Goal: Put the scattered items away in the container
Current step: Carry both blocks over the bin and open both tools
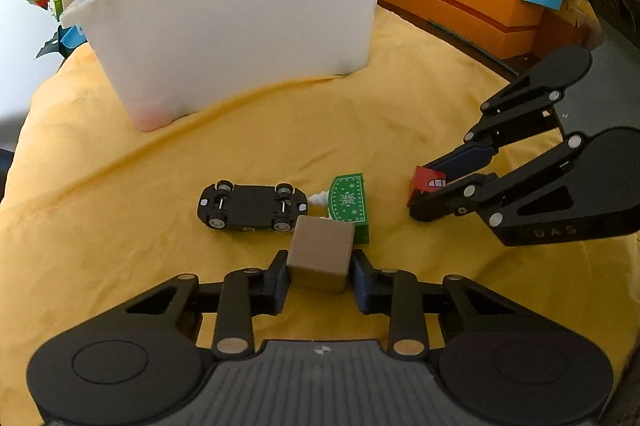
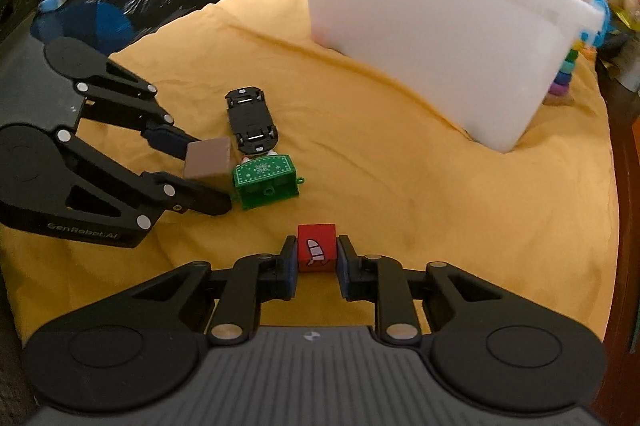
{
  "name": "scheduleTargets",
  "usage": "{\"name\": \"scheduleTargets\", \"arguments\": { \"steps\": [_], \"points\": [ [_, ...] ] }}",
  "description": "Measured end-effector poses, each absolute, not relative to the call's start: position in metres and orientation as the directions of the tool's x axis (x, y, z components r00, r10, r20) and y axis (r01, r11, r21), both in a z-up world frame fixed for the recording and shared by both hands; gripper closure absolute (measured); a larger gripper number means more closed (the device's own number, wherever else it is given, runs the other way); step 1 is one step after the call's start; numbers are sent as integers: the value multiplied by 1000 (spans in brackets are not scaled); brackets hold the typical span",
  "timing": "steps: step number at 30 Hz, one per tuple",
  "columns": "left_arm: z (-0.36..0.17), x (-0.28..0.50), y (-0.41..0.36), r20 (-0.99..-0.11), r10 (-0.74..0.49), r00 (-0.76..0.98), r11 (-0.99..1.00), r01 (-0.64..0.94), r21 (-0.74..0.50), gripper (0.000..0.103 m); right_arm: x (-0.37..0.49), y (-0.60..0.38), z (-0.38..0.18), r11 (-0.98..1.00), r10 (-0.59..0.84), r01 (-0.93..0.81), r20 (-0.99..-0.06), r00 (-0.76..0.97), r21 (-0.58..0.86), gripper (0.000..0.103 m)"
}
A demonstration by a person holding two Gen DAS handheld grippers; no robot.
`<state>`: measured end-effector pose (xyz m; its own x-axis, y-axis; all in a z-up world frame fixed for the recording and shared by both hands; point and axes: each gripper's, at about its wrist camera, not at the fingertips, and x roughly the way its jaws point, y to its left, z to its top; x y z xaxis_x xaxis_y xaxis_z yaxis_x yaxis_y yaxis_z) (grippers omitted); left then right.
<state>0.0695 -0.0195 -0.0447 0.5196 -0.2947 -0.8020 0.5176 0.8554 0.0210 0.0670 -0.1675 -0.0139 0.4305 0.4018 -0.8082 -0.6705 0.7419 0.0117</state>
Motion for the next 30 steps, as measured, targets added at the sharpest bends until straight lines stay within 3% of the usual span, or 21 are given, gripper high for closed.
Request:
{"name": "scheduleTargets", "arguments": {
  "steps": [3, 6, 10, 16, 21, 25, 30],
  "points": [
    [-39, 65, -17, -799, -304, 519, 848, 530, 22, 68, 65, -165, -17, 754, 400, -657, -795, 456, 2, 77],
    [-24, 63, -13, -786, -294, 544, 853, 520, 41, 68, 67, -163, -15, 758, 394, -653, -803, 447, 8, 81],
    [21, 68, -4, -723, -301, 621, 864, 499, 69, 68, 72, -159, 2, 773, 356, -633, -809, 468, -26, 81],
    [101, 109, 3, -570, -315, 759, 881, 457, 121, 68, 86, -159, 71, 798, 384, -594, -678, 626, -97, 81],
    [135, 157, -13, -495, -245, 834, 896, 390, 212, 68, 113, -155, 119, 835, 355, -524, -564, 745, -167, 81],
    [133, 205, -22, -517, -182, 836, 912, 340, 229, 68, 152, -153, 136, 886, 288, -434, -540, 791, -163, 81],
    [96, 255, -29, -612, -140, 778, 920, 331, 210, 67, 193, -150, 126, 915, 231, -376, -572, 787, -147, 81]
  ]
}}
